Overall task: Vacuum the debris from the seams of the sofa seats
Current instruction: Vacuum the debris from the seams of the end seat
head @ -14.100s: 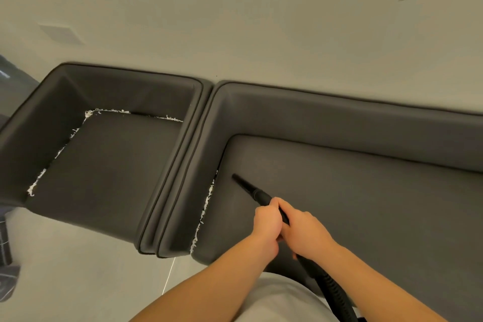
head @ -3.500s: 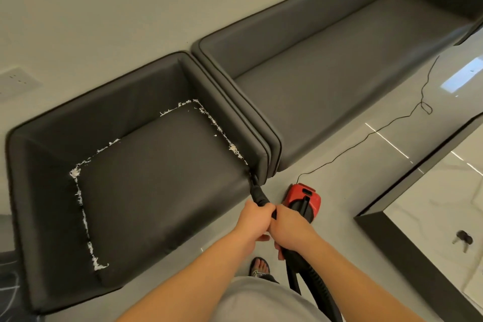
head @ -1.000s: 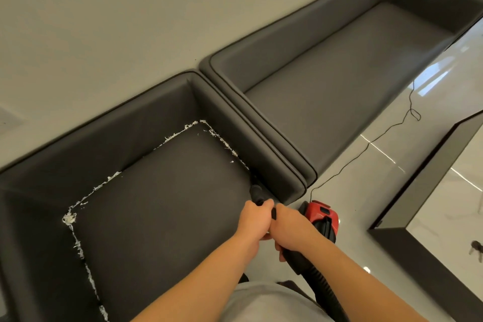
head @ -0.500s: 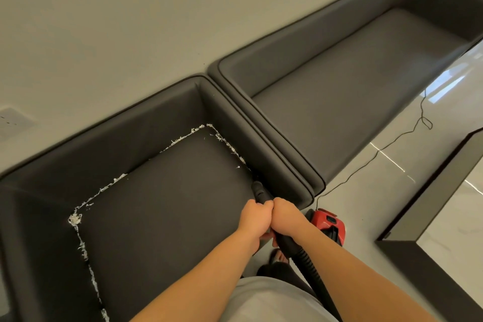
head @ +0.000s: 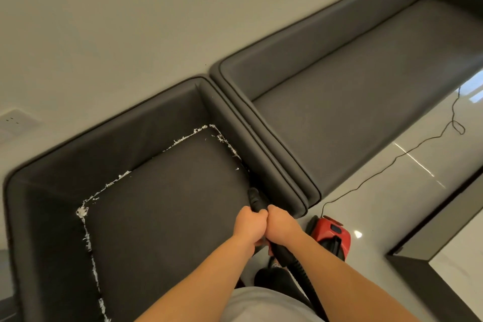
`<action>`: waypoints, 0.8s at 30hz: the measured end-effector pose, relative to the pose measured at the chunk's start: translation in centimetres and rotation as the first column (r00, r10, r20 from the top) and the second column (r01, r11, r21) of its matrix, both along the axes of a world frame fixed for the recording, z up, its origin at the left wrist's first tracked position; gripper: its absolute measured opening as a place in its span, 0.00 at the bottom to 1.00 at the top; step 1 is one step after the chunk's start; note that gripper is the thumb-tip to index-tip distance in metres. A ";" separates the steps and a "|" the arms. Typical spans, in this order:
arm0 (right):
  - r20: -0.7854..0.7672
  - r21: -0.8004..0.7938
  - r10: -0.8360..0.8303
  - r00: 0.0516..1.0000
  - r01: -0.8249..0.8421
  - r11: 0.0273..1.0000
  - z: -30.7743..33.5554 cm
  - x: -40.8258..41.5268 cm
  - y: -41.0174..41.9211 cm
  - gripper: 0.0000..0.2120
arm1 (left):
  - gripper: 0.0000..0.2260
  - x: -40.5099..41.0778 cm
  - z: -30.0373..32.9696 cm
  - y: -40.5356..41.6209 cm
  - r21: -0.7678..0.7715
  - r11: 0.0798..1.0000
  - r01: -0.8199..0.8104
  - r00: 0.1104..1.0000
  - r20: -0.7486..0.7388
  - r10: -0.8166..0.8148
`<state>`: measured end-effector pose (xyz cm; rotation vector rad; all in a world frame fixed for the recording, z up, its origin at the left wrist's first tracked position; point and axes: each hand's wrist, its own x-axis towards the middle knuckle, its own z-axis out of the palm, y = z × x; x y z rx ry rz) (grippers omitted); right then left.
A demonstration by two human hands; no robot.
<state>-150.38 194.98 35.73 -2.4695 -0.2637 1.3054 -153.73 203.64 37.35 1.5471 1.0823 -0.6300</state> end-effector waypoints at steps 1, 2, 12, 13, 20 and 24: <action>0.000 0.006 -0.001 1.000 0.001 1.000 -0.2 0.0 -0.5 0.10 | 0.09 0.2 0.0 -0.5 0.017 1.000 -0.002 1.000 -0.010 0.002; -0.001 0.005 0.002 1.000 -0.002 1.000 -0.4 0.0 -1.0 0.10 | 0.10 0.3 -0.2 -1.1 0.026 1.000 -0.005 1.000 -0.018 0.006; -0.005 -0.026 0.102 0.995 -0.102 0.994 -2.1 -2.6 -11.2 0.13 | 0.08 -2.6 -0.6 -7.0 -0.110 0.992 0.070 0.994 -0.079 -0.079; 0.002 -0.034 0.126 0.992 -0.126 0.991 -1.8 -2.8 -11.3 0.13 | 0.08 -2.9 -0.7 -7.3 -0.105 0.991 0.078 0.993 -0.082 -0.087; 0.122 -0.001 0.192 0.974 -0.193 0.981 3.6 -1.4 -5.8 0.14 | 0.10 -1.3 0.4 -5.0 -0.163 0.946 -0.279 0.960 -0.036 0.277; 0.133 0.034 0.179 0.975 -0.185 0.982 4.8 -2.3 -5.1 0.12 | 0.15 -1.2 0.9 -3.7 -0.173 0.924 -0.342 0.937 0.009 0.349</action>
